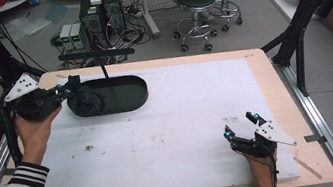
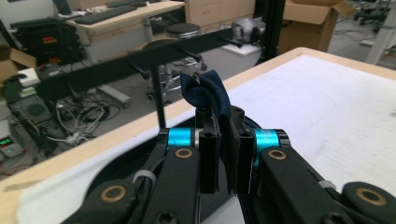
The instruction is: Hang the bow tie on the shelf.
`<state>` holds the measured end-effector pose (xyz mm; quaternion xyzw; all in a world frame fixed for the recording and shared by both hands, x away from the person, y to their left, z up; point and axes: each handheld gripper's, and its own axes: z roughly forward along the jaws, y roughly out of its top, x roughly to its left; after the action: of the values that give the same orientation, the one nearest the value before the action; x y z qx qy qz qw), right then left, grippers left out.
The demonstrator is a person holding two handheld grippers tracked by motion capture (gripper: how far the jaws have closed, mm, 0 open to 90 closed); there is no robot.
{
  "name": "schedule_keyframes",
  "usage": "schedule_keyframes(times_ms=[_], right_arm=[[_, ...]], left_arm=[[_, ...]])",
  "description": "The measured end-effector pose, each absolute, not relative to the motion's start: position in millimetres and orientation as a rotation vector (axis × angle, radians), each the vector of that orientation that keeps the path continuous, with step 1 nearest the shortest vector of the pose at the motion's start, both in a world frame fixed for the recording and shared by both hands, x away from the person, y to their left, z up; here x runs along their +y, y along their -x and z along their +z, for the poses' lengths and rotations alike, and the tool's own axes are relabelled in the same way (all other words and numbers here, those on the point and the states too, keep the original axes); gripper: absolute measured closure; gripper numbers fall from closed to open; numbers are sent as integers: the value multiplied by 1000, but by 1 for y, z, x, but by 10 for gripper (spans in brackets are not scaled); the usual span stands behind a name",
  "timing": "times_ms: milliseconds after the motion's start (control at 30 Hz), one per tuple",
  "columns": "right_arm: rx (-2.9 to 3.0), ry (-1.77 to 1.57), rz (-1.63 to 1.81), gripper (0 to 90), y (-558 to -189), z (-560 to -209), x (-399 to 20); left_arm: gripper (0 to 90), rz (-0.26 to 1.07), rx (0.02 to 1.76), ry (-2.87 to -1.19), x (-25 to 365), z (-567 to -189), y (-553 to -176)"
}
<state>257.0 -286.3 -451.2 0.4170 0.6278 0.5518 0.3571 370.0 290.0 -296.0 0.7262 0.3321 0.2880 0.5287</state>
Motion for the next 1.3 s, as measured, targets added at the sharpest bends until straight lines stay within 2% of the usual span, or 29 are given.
schedule_keyframes(times_ms=[867,1300], right_arm=[[1626,-1078,1427,104,-257,-451,-286],[1620,-1068,1426,105,-257,-451,-286]], left_arm=[[845,774,847,-1649,287,-260,-435],[845,826,880,-1683,288,-267,-459]])
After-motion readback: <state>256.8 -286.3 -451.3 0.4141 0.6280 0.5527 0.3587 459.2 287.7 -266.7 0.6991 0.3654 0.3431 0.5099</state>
